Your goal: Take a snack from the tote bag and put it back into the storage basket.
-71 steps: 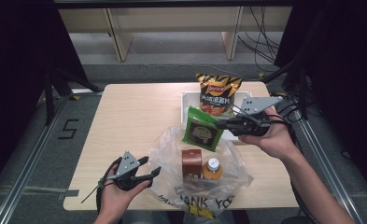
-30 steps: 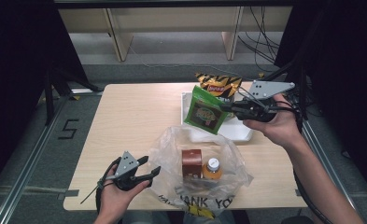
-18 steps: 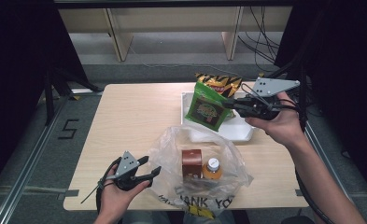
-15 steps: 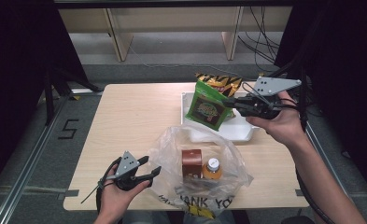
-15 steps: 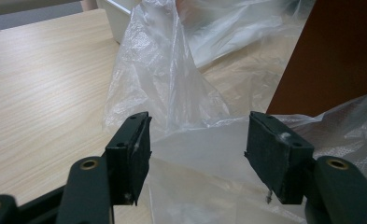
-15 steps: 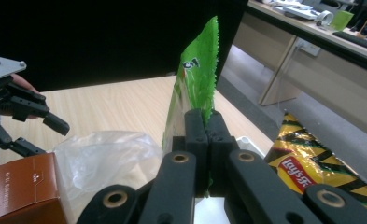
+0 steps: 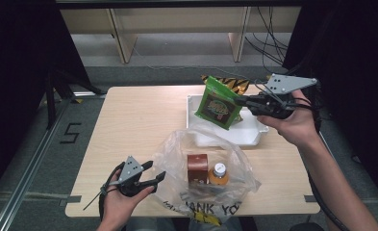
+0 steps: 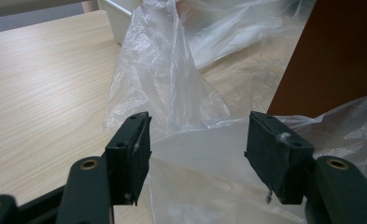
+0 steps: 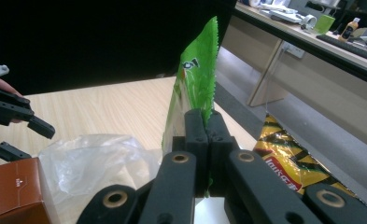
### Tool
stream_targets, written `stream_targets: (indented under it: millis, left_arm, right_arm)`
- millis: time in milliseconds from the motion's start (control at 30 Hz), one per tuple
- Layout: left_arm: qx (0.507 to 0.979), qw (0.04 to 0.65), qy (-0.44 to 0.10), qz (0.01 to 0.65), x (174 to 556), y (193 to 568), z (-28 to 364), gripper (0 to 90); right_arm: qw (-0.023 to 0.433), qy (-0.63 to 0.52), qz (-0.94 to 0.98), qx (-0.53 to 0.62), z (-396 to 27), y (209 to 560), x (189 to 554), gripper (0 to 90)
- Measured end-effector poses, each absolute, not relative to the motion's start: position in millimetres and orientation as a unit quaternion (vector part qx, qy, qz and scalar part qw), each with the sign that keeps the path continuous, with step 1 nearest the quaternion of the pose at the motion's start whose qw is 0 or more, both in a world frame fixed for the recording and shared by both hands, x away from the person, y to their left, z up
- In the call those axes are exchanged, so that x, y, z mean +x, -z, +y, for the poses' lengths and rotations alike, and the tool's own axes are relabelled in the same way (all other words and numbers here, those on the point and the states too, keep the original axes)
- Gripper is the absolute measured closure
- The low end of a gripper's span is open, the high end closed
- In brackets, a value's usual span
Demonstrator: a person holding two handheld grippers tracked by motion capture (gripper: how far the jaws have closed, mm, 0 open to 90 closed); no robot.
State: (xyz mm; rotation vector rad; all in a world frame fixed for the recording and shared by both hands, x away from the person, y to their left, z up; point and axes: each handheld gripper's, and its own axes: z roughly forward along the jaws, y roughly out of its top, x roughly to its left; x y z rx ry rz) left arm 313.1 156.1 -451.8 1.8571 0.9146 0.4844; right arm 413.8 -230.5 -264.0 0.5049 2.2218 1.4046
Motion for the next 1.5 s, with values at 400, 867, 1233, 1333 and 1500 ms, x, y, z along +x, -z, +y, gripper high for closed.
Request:
stream_targets:
  millis: [400,867,1233,1333,1500]
  left_arm:
    - [0.762,0.487,-0.2,0.378,313,452,157,39.5]
    - [0.758,0.489,-0.2,0.382,312,451,158,39.5]
    - [0.759,0.489,-0.203,0.379,312,451,159,39.6]
    - [0.757,0.491,-0.202,0.38,312,452,159,39.6]
    - [0.758,0.49,-0.198,0.382,312,452,158,39.6]
  right_arm:
    - [0.247,-0.506,0.807,0.178,-233,264,421,90.0]
    - [0.266,-0.499,0.802,0.193,-236,269,432,90.0]
    - [0.263,-0.481,0.81,0.208,-237,283,446,90.0]
    - [0.269,-0.478,0.81,0.208,-237,287,450,90.0]
    - [0.267,-0.473,0.811,0.215,-236,293,455,90.0]
